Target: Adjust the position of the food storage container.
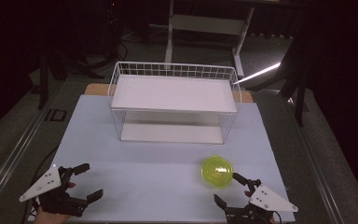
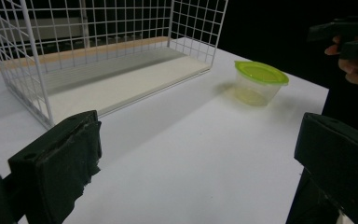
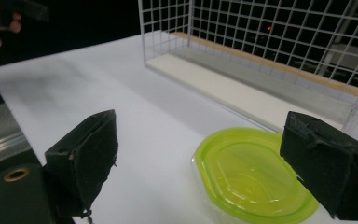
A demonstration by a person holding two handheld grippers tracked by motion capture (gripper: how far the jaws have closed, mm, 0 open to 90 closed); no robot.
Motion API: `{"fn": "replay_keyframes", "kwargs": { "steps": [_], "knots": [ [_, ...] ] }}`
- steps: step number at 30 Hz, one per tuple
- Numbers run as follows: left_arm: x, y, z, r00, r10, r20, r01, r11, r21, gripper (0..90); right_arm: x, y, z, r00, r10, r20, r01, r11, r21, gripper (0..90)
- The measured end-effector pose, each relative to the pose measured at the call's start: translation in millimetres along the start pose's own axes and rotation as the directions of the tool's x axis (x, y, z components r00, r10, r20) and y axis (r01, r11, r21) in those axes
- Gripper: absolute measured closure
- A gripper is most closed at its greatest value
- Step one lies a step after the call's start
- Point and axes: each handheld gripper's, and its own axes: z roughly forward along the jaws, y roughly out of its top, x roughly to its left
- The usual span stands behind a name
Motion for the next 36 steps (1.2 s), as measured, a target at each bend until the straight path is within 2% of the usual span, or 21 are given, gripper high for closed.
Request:
{"fn": "replay_keyframes", "kwargs": {
  "steps": [2, 4, 8, 11, 12, 15, 18, 19, 22, 23, 24, 26, 27, 28, 29, 30, 32, 35, 36],
  "knots": [
    [-1.0, 0.6, -0.2, 0.9999, -0.007, 0.007, 0.007, 0.9999, -0.011, 1.4, 1.2, -1.2, 2.4, 0.9998, -0.008, -0.016, 0.008, 1.0, 0.028, 11.3],
    [-1.4, 0.8, 0.0, 1.0, -0.005, 0.007, 0.005, 0.9999, -0.013, 1.4, 1.7, -1.0, 2.2, 0.9998, -0.011, -0.018, 0.011, 1.0, 0.027, 11.3],
    [-2.6, 0.7, 1.3, 0.9999, 0.003, 0.01, -0.003, 1.0, -0.005, 1.4, 4.1, 5.1, -3.8, 0.9999, -0.013, 0.004, 0.013, 1.0, -0.015, 11.6],
    [-2.6, 0.6, 1.9, 1.0, -0.002, 0.005, 0.002, 1.0, -0.003, 1.4, 4.2, 6.3, -5.0, 0.9998, -0.017, 0.014, 0.018, 1.0, -0.021, 11.7],
    [-2.4, 0.5, 2.1, 1.0, -0.002, 0.006, 0.002, 1.0, -0.001, 1.4, 0.7, 8.2, -7.9, 0.9991, -0.018, 0.038, 0.019, 0.999, -0.028, 13.8],
    [-2.8, 0.5, 2.3, 0.9999, -0.003, 0.009, 0.003, 1.0, -0.001, 1.4, -6.7, 10.1, -8.6, 0.999, 0.008, 0.043, -0.008, 1.0, -0.016, 16.8],
    [-3.6, 1.2, 3.1, 0.9999, 0.001, 0.012, -0.001, 1.0, -0.004, 1.4, -14.7, 13.7, -9.6, 0.9991, 0.031, 0.029, -0.031, 1.0, -0.001, 26.1],
    [-4.2, 1.3, 3.3, 1.0, 0.003, 0.007, -0.003, 1.0, -0.005, 1.4, -17.1, 14.2, -9.9, 0.9994, 0.025, 0.025, -0.025, 1.0, 0.013, 32.4],
    [-5.8, 2.0, 3.1, 0.9999, 0.01, -0.003, -0.01, 0.9999, -0.011, 1.4, -21.2, 12.7, -9.7, 0.9987, 0.011, 0.049, -0.013, 0.999, 0.036, 37.2],
    [-6.8, 2.6, 2.4, 0.9998, 0.017, -0.008, -0.017, 0.9997, -0.017, 1.4, -23.6, 10.7, -10.3, 0.9988, 0.015, 0.047, -0.017, 0.999, 0.045, 41.3],
    [-6.8, 2.6, 2.2, 0.9999, 0.016, -0.005, -0.016, 0.9997, -0.019, 1.4, -28.5, 4.9, -11.4, 0.9958, 0.024, 0.089, -0.029, 0.998, 0.052, 50.3],
    [-6.9, 2.6, 1.9, 0.9999, 0.013, -0.007, -0.013, 0.9996, -0.025, 1.4, -32.7, 0.7, -12.5, 0.9945, 0.024, 0.102, -0.031, 0.997, 0.069, 57.7],
    [-6.8, 2.8, 1.9, 0.9999, 0.015, -0.007, -0.015, 0.9996, -0.025, 1.4, -34.6, -1.0, -13.2, 0.9939, 0.02, 0.109, -0.029, 0.996, 0.084, 64.5],
    [-6.8, 2.8, 1.9, 0.9999, 0.015, -0.007, -0.015, 0.9996, -0.025, 1.5, -34.6, -1.0, -13.2, 0.9939, 0.02, 0.109, -0.029, 0.996, 0.084, 64.5],
    [-7.0, 3.1, 1.8, 0.9998, 0.017, -0.011, -0.017, 0.9994, -0.028, 1.5, -37.4, -2.7, -13.7, 0.995, 0.02, 0.097, -0.029, 0.995, 0.099, 68.1],
    [-7.1, 3.3, 1.7, 0.9997, 0.018, -0.013, -0.019, 0.9994, -0.028, 1.4, -42.1, -7.0, -14.5, 0.9938, 0.008, 0.111, -0.023, 0.99, 0.142, 77.9],
    [-7.2, 3.5, 1.1, 0.9996, 0.023, -0.018, -0.023, 0.9992, -0.032, 1.4, -46.7, -13.1, -14.9, 0.9938, 0.028, 0.108, -0.048, 0.982, 0.181, 87.4],
    [-7.2, 3.7, 0.2, 0.9996, 0.021, -0.019, -0.022, 0.999, -0.038, 1.5, -49.7, -20.0, -15.6, 0.9941, 0.047, 0.098, -0.066, 0.977, 0.201, 89.9],
    [-7.1, 3.8, 0.1, 0.9996, 0.021, -0.018, -0.022, 0.999, -0.038, 1.5, -51.5, -26.4, -15.2, 0.9949, 0.036, 0.094, -0.057, 0.972, 0.227, 90.0]
  ]
}}
